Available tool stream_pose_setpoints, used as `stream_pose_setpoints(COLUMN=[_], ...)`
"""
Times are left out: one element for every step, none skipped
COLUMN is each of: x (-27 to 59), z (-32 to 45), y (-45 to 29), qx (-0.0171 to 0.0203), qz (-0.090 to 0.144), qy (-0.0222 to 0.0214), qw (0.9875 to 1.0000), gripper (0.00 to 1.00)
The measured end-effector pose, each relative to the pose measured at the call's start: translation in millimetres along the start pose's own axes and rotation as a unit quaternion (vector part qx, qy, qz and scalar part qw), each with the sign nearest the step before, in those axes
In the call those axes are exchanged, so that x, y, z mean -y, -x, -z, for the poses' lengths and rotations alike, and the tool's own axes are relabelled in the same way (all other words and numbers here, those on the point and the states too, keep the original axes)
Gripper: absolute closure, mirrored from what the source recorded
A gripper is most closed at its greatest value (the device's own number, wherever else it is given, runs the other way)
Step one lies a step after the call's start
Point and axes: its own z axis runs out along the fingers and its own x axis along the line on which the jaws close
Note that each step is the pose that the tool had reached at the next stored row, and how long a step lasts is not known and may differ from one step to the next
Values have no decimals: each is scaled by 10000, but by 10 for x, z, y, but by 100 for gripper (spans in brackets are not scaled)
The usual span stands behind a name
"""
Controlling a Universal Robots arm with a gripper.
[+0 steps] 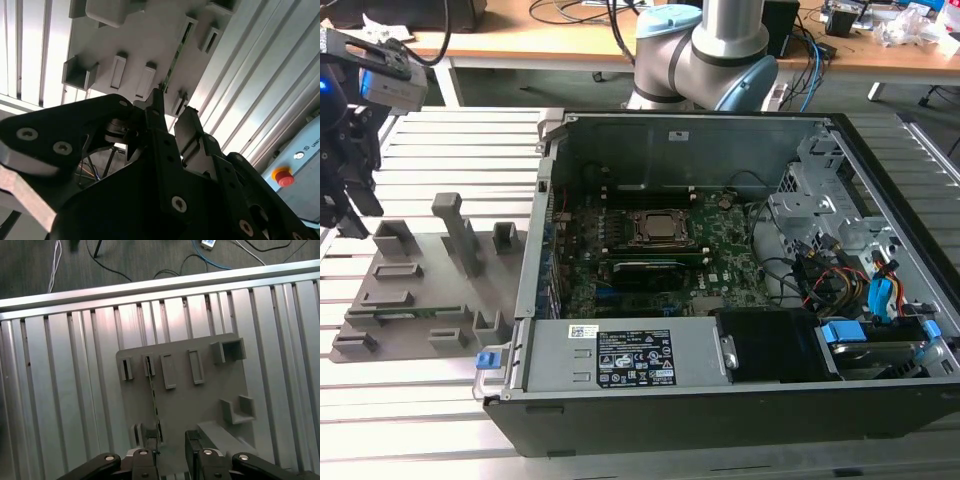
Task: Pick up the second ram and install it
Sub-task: 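Pick up the second ram and move it above second insertion slot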
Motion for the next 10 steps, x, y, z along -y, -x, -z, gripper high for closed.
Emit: stream_pose_setpoints(x=[1, 2, 2, 3, 4, 4, 5, 5, 5, 6], z=[-14, -29, -48, -69, -87, -96, -103, -112, -119, -134], y=[0, 0, -1, -1, -2, -2, -2, -2, -2, -3], qx=[0, 0, 0, 0, 0, 0, 0, 0, 0, 0], qz=[0, 0, 0, 0, 0, 0, 0, 0, 0, 0], qy=[0, 0, 0, 0, 0, 0, 0, 0, 0, 0], qw=[10000, 10000, 10000, 10000, 10000, 10000, 10000, 10000, 10000, 10000], gripper=[64, 64, 64, 64, 64, 64, 64, 64, 64, 64])
